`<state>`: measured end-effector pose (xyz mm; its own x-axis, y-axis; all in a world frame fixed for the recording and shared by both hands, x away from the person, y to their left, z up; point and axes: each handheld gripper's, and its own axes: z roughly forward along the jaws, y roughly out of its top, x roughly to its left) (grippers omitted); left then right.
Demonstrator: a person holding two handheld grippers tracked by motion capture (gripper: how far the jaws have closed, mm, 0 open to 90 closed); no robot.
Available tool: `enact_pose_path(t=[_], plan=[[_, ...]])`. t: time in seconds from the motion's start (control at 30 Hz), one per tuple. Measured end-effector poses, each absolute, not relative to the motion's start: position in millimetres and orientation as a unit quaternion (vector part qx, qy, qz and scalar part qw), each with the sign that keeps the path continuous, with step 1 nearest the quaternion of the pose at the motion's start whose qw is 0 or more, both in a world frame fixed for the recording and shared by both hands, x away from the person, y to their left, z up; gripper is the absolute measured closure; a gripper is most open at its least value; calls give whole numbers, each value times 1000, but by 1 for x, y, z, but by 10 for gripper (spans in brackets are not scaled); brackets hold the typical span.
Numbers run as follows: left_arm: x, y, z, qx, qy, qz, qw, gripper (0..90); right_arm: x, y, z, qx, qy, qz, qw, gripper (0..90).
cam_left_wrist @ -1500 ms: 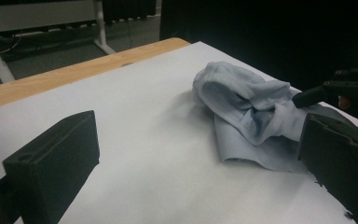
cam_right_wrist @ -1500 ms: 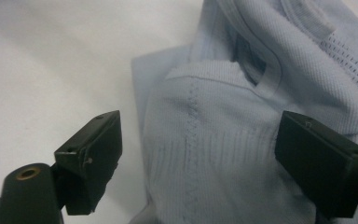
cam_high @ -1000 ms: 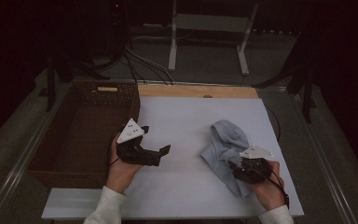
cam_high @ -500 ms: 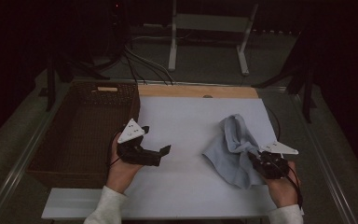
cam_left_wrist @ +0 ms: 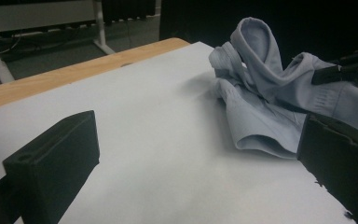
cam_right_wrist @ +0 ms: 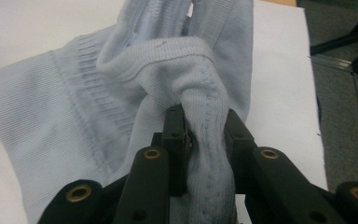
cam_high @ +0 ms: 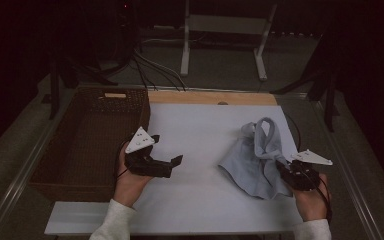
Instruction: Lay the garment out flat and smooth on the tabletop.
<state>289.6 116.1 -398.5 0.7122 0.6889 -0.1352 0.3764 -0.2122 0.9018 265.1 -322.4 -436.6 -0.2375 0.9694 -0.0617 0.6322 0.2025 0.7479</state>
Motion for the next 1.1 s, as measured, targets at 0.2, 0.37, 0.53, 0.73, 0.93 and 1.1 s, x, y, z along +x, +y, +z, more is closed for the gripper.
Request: enact_pose_path(t=[0.2,0.37,0.53,0.73,0.93,1.1], plan=[[290,116,-399,764,349,150,522,0,264,-332,-433,564,714,300,287,740],[290,116,-399,765,348,150,521,0,263,-339,-431,572,706,299,291,745],[290,116,-399,764,349,149,522,0,262,-344,-429,576,702,298,293,742],[289,116,-398,764,348,150,522,0,262,-349,-429,583,698,294,296,736],[289,116,-398,764,348,150,522,0,262,-354,-429,590,693,285,300,721],[289,116,-398,764,348,150,522,0,262,-360,-431,600,687,277,304,711]])
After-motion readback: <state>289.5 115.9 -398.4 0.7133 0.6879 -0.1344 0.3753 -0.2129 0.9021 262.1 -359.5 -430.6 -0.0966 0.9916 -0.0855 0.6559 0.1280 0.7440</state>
